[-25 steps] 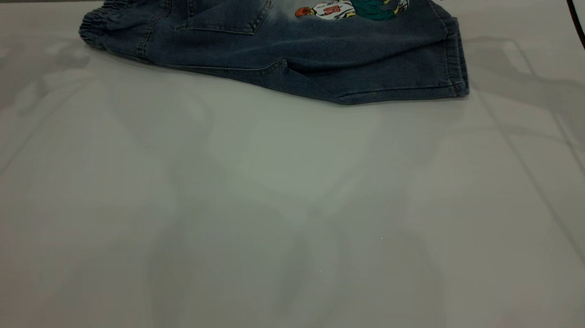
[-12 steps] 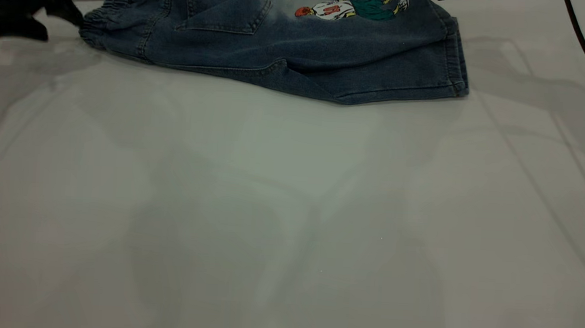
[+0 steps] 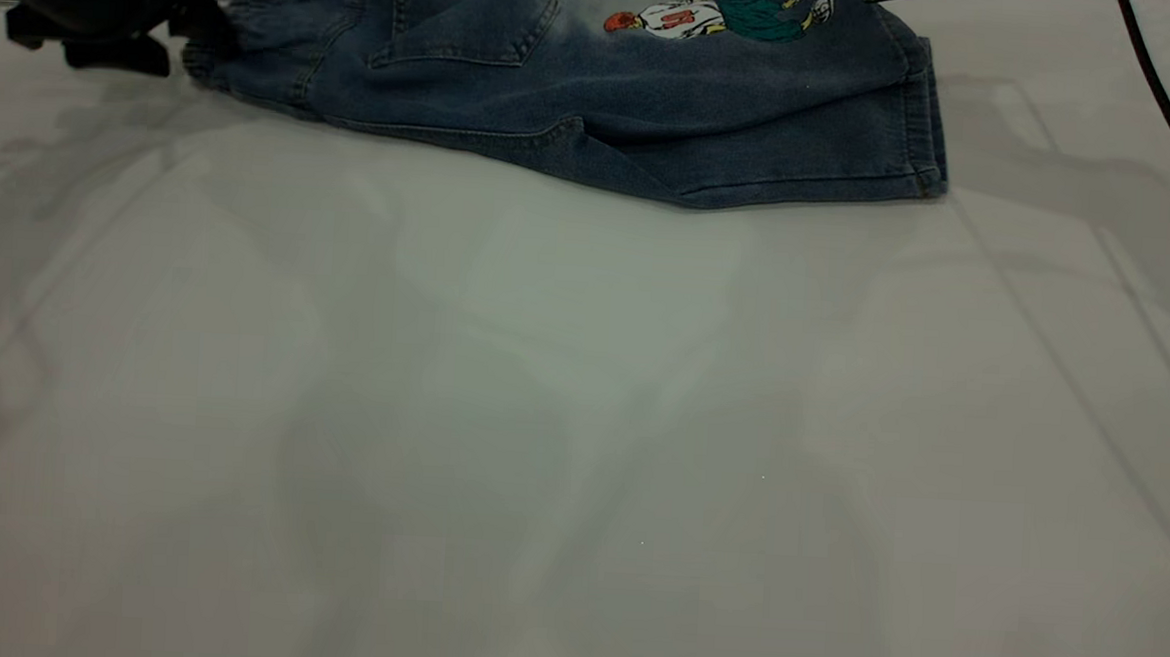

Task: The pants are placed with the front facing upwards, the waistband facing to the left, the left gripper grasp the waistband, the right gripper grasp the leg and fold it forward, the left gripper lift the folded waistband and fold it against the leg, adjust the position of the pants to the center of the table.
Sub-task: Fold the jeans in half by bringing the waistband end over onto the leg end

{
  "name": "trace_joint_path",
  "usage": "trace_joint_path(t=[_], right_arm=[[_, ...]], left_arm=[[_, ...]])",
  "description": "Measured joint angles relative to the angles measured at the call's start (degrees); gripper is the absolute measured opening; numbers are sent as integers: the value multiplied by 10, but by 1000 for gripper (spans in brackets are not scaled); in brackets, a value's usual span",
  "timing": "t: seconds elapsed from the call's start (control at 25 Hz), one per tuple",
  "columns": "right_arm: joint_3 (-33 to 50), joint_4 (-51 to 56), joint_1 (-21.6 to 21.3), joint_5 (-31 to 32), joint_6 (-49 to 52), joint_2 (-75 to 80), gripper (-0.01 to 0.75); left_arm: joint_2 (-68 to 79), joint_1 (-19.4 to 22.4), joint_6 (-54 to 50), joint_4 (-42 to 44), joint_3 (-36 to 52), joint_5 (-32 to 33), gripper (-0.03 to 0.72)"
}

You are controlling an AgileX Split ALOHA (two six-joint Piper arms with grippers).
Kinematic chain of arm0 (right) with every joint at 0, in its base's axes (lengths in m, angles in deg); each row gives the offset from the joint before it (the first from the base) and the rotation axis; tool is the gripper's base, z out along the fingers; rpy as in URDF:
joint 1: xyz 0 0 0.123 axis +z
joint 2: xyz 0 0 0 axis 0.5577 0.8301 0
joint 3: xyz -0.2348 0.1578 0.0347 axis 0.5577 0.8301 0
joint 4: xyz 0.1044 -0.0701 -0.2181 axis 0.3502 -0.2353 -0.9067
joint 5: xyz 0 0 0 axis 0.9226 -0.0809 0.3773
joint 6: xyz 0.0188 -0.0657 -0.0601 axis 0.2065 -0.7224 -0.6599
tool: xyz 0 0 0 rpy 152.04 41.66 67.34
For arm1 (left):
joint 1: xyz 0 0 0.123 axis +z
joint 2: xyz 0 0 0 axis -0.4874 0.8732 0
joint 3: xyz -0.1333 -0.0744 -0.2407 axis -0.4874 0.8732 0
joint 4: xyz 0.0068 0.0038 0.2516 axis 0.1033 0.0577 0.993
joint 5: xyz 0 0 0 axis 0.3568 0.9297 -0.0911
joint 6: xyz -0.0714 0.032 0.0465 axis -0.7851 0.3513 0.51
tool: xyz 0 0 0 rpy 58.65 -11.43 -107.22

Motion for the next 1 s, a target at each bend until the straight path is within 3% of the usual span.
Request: trace_joint_path(t=[0.68, 1.0], right_arm=[[0, -2, 0, -1, -2, 0, 428], [0, 0, 0, -1, -1, 1, 428]], left_arm=[[1, -5, 6, -3, 0, -45, 499], [5, -5, 58, -76, 0, -42, 454]])
